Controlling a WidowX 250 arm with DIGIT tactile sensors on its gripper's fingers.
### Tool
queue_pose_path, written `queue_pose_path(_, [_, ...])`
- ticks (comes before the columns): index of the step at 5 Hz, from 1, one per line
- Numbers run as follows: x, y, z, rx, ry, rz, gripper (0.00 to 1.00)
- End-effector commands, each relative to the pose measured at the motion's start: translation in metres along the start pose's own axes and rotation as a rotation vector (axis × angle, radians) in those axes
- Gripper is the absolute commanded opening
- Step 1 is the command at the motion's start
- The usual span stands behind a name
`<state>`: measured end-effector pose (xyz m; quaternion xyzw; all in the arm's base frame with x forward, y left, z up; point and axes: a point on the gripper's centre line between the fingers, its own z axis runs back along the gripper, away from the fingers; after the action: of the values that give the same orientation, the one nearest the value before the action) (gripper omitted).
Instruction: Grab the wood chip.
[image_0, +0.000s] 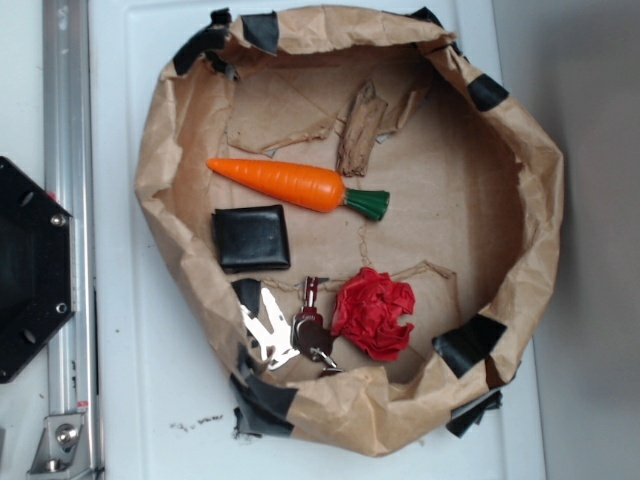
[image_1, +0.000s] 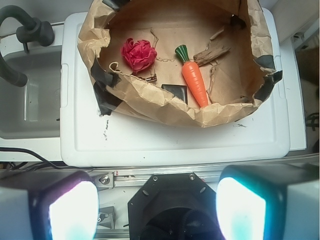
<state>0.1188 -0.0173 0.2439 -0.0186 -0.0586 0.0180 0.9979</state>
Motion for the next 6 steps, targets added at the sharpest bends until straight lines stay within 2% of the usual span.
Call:
queue_pose_path(1, [0.000, 0.000, 0.000, 0.000, 0.000, 0.000, 1.00])
queue_pose_path(2, [0.045, 0.018, -0.055, 0.139, 0.070, 0.182, 1.00])
queue_pose_path(3, [0.088, 0.036, -0.098, 0.166, 0.034, 0.367, 1.00])
queue_pose_path(4, [0.105, 0.054, -0.121, 0.195, -0.013, 0.563, 1.00])
queue_pose_path(5, [0.113, 0.073, -0.146, 0.230, -0.043, 0.654, 1.00])
queue_pose_path(6, [0.110, 0.087, -0.157, 0.259, -0.140, 0.678, 1.00])
